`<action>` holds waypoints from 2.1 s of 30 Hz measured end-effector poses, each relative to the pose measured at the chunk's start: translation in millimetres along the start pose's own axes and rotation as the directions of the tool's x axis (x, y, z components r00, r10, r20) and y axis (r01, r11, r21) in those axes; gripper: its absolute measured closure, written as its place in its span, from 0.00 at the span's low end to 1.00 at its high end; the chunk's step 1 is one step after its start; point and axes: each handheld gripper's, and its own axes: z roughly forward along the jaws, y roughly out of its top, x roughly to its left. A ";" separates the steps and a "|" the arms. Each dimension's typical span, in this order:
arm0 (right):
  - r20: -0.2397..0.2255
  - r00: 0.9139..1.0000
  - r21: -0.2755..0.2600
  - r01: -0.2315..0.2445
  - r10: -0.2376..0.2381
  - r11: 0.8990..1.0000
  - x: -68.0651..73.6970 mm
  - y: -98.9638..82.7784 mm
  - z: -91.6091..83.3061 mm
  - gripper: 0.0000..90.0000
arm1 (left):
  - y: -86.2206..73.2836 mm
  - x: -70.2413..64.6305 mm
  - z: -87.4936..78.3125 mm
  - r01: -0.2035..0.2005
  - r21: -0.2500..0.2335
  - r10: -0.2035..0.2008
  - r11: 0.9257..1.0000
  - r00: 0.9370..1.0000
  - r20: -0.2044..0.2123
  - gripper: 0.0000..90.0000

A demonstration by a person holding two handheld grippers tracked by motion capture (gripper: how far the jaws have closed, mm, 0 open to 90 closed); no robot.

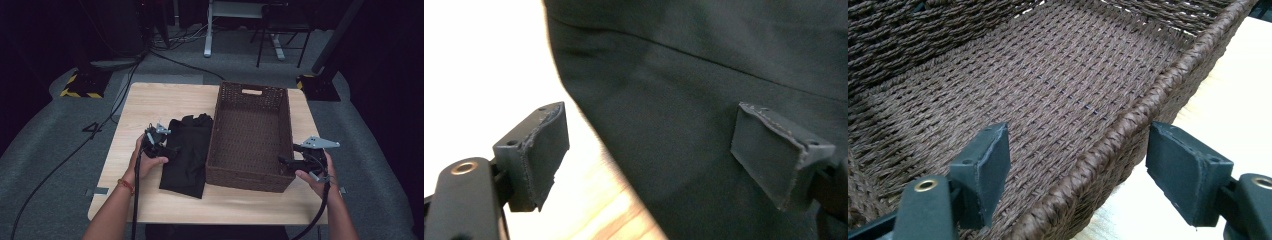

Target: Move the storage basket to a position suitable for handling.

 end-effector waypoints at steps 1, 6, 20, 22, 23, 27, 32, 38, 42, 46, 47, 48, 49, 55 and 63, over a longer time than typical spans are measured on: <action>0.000 1.000 0.000 0.001 -0.001 1.000 0.2 0.0 0.0 0.29 | -0.2 -0.1 0.6 0.015 -0.011 -0.015 1.000 1.000 0.014 0.18; -0.001 1.000 -0.004 -0.003 0.003 1.000 0.6 -0.3 0.1 0.30 | 2.0 -8.6 -5.9 -0.006 -0.045 0.008 0.999 0.998 0.061 0.18; -0.005 1.000 -0.011 -0.010 0.010 1.000 0.9 -1.2 0.3 0.30 | -14.0 -6.4 -4.0 0.090 0.024 -0.092 0.996 0.990 0.109 0.17; -0.007 1.000 -0.011 -0.013 0.013 1.000 0.6 -1.4 0.5 0.30 | -14.3 -6.0 -2.9 0.101 0.033 -0.104 0.994 0.988 0.114 0.16; -0.006 1.000 -0.011 -0.016 0.016 1.000 0.7 -1.5 0.4 0.30 | -13.9 -7.8 -1.5 0.101 0.030 -0.104 0.994 0.988 0.118 0.15; -0.015 1.000 -0.014 -0.023 0.022 1.000 0.4 -1.9 1.0 0.29 | -9.9 -17.6 5.5 0.047 0.052 -0.054 0.998 0.990 0.132 0.02; -0.035 0.999 -0.010 -0.036 0.036 0.999 0.3 -1.8 2.2 0.28 | -2.3 -32.4 13.2 -0.008 0.062 0.000 0.998 0.991 0.137 0.00; -0.050 0.998 -0.001 -0.048 0.048 0.999 0.1 -1.6 3.6 0.28 | -1.0 -37.6 15.7 -0.026 0.068 0.019 0.997 0.994 0.111 0.00; -0.062 0.997 0.001 -0.050 0.050 0.999 0.4 -1.5 4.5 0.28 | -2.3 -43.8 16.4 -0.043 0.046 0.038 0.998 0.994 0.106 0.03; -0.064 0.997 0.009 -0.045 0.045 0.999 1.2 -0.4 5.2 0.27 | -0.6 -47.4 14.5 -0.066 0.040 0.060 0.997 0.989 0.136 0.16; -0.062 0.997 0.012 -0.042 0.043 0.999 1.7 0.0 5.3 0.27 | -0.6 -47.4 14.5 -0.066 0.040 0.060 0.997 0.989 0.136 0.19; -0.063 0.997 0.013 -0.041 0.042 0.999 1.8 0.1 5.4 0.27 | -0.2 -47.5 14.1 -0.069 0.039 0.062 0.997 0.988 0.141 0.23; -0.063 0.997 0.014 -0.040 0.041 0.999 1.8 0.3 5.6 0.27 | 0.5 -47.0 12.7 -0.082 0.040 0.075 0.996 0.985 0.154 0.27; -0.067 0.997 0.022 -0.027 0.028 0.999 3.8 2.6 7.8 0.26 | 1.1 -42.5 11.8 -0.078 0.021 0.072 0.997 0.973 0.220 0.53; -0.094 0.996 0.040 -0.009 0.012 0.999 4.7 7.9 13.8 0.24 | -0.8 -31.1 10.3 -0.053 0.015 0.047 0.998 0.962 0.269 0.67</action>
